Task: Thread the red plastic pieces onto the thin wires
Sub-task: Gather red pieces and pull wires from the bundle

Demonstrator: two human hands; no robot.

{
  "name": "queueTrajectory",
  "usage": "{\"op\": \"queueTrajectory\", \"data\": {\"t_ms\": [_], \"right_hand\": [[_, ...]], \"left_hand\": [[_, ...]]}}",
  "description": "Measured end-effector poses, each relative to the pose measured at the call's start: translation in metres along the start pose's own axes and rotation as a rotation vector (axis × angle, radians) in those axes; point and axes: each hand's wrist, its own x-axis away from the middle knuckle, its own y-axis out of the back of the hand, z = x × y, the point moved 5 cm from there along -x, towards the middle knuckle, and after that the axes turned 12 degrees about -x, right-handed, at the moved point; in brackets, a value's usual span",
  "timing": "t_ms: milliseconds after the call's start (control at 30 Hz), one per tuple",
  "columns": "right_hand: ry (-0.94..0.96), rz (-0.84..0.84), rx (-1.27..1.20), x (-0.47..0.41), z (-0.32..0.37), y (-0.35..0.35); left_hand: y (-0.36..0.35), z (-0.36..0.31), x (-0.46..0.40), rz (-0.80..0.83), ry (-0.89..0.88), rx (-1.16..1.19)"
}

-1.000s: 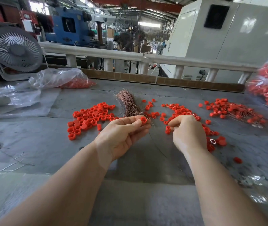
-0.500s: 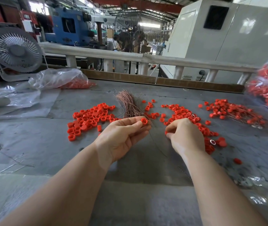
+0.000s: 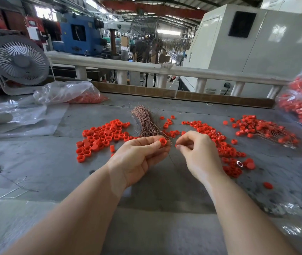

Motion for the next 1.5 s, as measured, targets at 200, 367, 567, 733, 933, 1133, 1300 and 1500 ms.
{"op": "queueTrajectory", "data": {"t_ms": [200, 367, 567, 733, 933, 1133, 1300, 1500], "right_hand": [[0.058, 0.028, -0.063, 0.0008, 0.0034, -0.0034], [0.133, 0.014, -0.076, 0.0012, 0.0067, -0.0035], [0.084, 0.02, -0.221, -0.0009, 0.0038, -0.0046], [0.028, 0.067, -0.416, 0.0004, 0.0049, -0.0066], [-0.033, 0.108, -0.606, 0.0009, 0.0061, -0.0091], [-0.001, 0.1, -0.646, 0.0018, 0.0086, -0.0091], [0.008, 0.081, -0.651, 0.0028, 0.0088, -0.0071], [0.061, 0.067, -0.538, 0.0021, 0.01, -0.0077]], "left_hand": [[0.0008, -0.0006, -0.0003, -0.004, -0.009, -0.007], [0.0015, -0.0004, -0.0003, 0.007, -0.006, -0.003], [0.0013, 0.0001, -0.0016, -0.009, -0.005, -0.005], [0.001, -0.0002, -0.0011, -0.007, -0.011, -0.018], [0.002, -0.0021, -0.0007, -0.012, -0.027, 0.01], [0.0014, -0.0037, -0.0004, -0.017, -0.044, 0.003], [0.0018, -0.0037, 0.0002, -0.024, -0.047, 0.002], [0.0019, -0.0038, 0.0, -0.022, -0.049, 0.008]]}}
